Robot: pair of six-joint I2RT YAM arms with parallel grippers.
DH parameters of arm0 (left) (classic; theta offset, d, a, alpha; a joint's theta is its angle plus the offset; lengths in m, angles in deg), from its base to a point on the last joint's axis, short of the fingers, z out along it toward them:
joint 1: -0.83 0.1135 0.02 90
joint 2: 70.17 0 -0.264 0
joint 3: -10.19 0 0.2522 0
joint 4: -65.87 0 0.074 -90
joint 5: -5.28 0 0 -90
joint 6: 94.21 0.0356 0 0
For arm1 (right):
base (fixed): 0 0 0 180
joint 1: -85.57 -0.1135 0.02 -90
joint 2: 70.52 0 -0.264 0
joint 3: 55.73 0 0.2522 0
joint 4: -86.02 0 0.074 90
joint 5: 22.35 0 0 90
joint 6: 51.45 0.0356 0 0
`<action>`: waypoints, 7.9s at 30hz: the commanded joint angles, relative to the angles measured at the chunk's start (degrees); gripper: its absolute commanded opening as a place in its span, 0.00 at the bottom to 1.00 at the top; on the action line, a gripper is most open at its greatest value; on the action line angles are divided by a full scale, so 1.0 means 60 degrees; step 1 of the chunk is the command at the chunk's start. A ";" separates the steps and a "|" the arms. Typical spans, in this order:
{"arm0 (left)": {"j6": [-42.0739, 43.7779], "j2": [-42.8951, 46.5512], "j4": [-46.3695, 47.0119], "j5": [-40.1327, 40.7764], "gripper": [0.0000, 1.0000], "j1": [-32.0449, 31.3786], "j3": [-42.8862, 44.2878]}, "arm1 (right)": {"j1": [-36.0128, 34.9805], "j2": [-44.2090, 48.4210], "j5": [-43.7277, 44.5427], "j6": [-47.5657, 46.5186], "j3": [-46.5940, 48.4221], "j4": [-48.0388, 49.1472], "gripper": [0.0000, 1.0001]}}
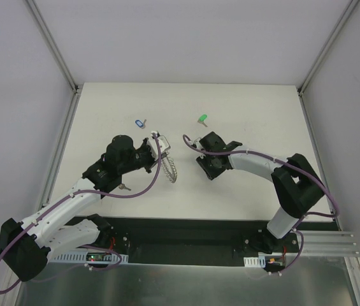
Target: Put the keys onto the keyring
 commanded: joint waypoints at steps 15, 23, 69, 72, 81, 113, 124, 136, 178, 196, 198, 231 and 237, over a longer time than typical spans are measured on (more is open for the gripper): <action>0.0137 0.0086 0.0392 0.0161 0.00 -0.0107 0.0015 | 0.0548 0.1840 -0.0379 -0.0248 -0.1509 0.2081 0.31; -0.0024 0.0013 0.0392 0.0176 0.00 -0.0107 0.0001 | 0.0797 0.1577 -0.0997 -0.0350 -0.1729 0.2740 0.30; -0.0478 0.0247 0.0392 0.0571 0.00 -0.0107 -0.0029 | 0.0900 0.1459 -0.0909 -0.0086 -0.2359 0.3737 0.27; -0.0493 0.0247 0.0392 0.0586 0.00 -0.0107 -0.0028 | 0.0900 0.1532 -0.0924 -0.0072 -0.2330 0.3723 0.26; -0.0478 0.0291 0.0392 0.0747 0.00 -0.0107 -0.0073 | 0.0900 0.1357 -0.0924 -0.0028 -0.2213 0.3649 0.26; -0.0595 0.0393 0.0363 0.0733 0.00 -0.0107 -0.0175 | 0.0900 0.1034 -0.1612 -0.0101 -0.1934 0.3693 0.08; -0.0566 0.0466 0.0363 0.0674 0.00 -0.0107 -0.0175 | 0.0797 0.1473 -0.1598 -0.0291 -0.1920 0.3635 0.01; -0.0068 0.1082 0.0348 -0.1726 0.00 -0.0107 0.0264 | 0.0783 0.4487 -0.2899 -0.1082 -0.1218 0.2113 0.01; 0.0445 -0.0838 -0.0824 -0.6329 0.00 0.0156 0.3414 | -0.1560 0.4711 -0.3928 -0.4774 0.4174 -0.2914 0.01; 0.0210 -0.0603 -0.0736 -0.6240 0.00 0.0156 0.3238 | -0.2484 0.4477 -0.2360 -0.4993 0.4306 -0.2591 0.01; 0.0181 -0.0617 -0.0721 -0.6240 0.00 0.0156 0.3238 | -0.2513 0.4506 -0.2345 -0.4994 0.4320 -0.2562 0.01; 0.0079 -0.0661 -0.0692 -0.5478 0.00 0.0156 0.3355 | -0.2660 0.4901 -0.2330 -0.4964 0.4203 -0.2430 0.01; 0.0108 -0.0778 -0.0692 -0.5654 0.00 0.0156 0.3531 | -0.2674 0.4814 -0.2199 -0.5140 0.4276 -0.2430 0.01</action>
